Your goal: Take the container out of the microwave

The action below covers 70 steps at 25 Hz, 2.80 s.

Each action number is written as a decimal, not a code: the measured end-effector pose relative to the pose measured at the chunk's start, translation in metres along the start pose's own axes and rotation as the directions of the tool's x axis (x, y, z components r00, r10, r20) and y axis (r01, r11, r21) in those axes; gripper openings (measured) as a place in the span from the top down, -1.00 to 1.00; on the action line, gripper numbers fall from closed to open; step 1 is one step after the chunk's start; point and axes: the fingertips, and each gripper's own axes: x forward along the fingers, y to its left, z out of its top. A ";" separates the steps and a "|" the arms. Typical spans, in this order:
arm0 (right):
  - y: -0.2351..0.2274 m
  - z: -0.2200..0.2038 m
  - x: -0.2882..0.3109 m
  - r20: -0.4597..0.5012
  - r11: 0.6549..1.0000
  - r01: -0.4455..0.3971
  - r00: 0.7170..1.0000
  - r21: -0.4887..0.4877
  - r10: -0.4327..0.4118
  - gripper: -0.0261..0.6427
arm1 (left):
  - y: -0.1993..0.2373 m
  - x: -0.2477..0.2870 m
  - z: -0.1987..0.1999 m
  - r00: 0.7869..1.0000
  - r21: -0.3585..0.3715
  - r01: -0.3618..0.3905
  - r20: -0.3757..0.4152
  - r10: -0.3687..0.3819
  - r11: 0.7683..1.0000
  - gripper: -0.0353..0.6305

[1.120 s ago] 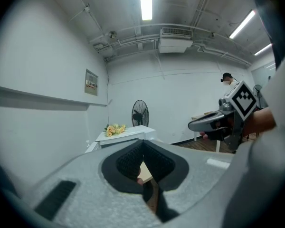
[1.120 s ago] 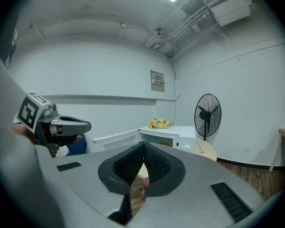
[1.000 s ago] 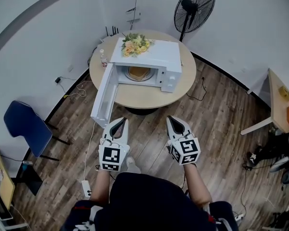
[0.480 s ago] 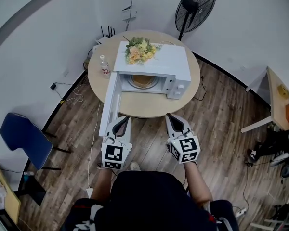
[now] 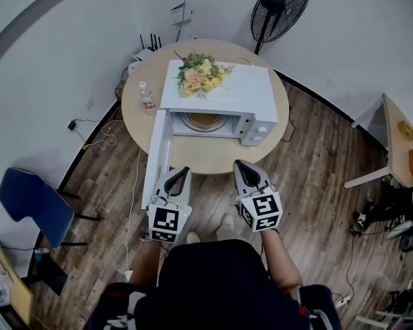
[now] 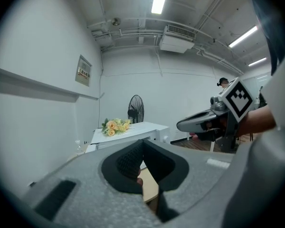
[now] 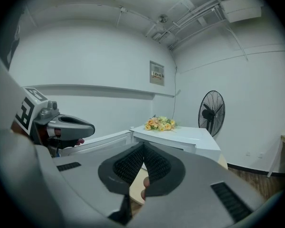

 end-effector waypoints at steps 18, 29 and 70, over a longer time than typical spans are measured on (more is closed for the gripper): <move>-0.043 -0.011 0.119 -0.098 0.938 -0.341 0.937 -0.056 0.335 0.90 | 0.028 0.091 -0.007 0.966 -0.037 -0.242 -0.100 0.237 0.970 0.86; -0.024 -0.047 0.160 -0.291 0.812 -0.518 0.847 -0.271 0.444 0.90 | 0.050 0.097 -0.027 0.932 -0.111 -0.348 -0.147 0.331 0.931 0.86; -0.033 -0.193 0.301 -0.721 0.371 -0.700 0.685 -0.610 0.108 0.58 | 0.060 0.062 -0.065 0.909 -0.143 -0.387 -0.222 0.352 0.911 0.86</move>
